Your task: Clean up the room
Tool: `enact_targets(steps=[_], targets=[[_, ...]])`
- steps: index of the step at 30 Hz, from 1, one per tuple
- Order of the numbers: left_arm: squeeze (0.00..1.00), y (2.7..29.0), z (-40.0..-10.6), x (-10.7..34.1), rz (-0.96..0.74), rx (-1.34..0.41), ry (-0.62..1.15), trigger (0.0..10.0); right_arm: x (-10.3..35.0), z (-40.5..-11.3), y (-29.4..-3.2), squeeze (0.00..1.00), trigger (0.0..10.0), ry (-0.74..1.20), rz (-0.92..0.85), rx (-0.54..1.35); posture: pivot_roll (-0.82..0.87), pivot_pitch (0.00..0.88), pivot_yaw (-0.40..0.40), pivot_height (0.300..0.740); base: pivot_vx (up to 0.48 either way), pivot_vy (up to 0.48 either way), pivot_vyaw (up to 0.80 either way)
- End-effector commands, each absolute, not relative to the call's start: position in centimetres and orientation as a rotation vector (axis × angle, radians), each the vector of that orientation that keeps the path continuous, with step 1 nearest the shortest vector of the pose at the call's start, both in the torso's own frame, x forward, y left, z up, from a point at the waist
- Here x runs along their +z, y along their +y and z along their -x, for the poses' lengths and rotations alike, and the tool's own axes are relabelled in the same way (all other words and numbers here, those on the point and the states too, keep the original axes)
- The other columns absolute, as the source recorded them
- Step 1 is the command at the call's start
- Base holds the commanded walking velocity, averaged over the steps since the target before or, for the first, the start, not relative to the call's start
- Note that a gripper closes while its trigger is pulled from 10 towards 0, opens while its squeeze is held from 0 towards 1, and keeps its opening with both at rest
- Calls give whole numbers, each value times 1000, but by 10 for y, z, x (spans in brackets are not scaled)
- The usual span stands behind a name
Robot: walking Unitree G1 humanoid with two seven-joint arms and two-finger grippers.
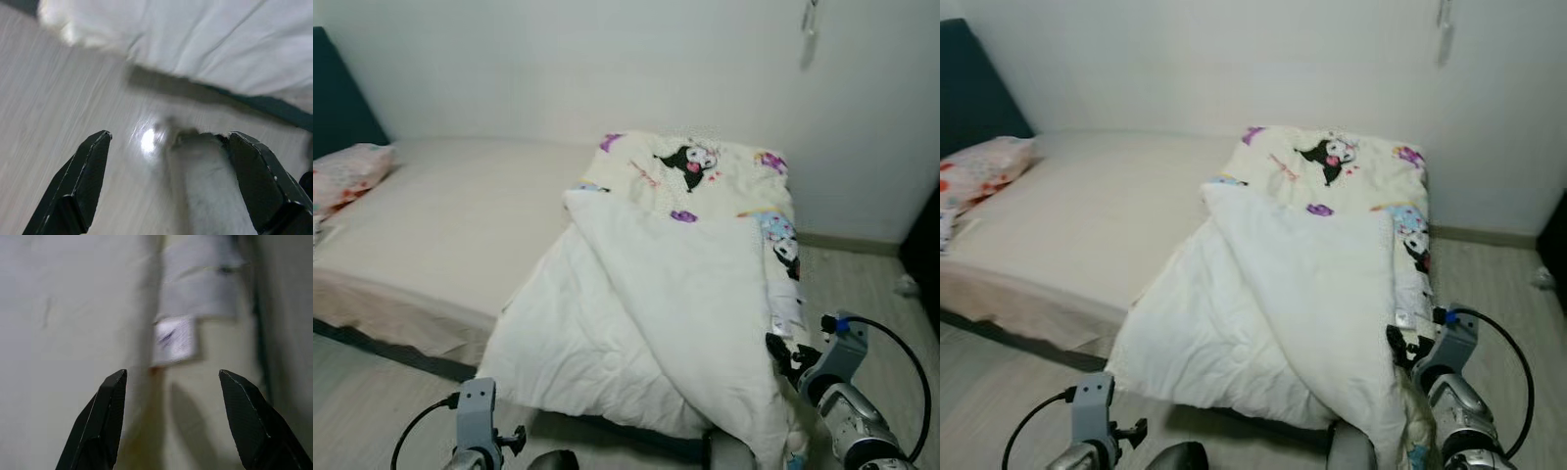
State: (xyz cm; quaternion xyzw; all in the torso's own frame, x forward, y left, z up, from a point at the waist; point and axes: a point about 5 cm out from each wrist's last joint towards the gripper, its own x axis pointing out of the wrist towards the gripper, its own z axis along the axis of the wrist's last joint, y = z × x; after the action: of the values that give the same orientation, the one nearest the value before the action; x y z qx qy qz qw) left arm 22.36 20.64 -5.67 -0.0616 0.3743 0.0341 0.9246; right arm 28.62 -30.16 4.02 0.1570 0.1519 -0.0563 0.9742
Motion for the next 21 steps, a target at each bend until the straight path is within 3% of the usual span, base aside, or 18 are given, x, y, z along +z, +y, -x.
enact_targets(steps=[1,11,21], targets=[[0,222,-223,-54,108,97,752,10000,49,-293,-302,0,10000,252,-334,-98,-130,79,109,525,0,0,0],[0,250,-177,-71,25,108,869,10000,77,-308,-293,0,10000,71,-446,93,-55,158,143,525,0,0,0],[0,251,-162,-77,16,92,903,10000,84,-316,-288,0,10000,82,-411,111,-38,184,145,525,0,0,0]])
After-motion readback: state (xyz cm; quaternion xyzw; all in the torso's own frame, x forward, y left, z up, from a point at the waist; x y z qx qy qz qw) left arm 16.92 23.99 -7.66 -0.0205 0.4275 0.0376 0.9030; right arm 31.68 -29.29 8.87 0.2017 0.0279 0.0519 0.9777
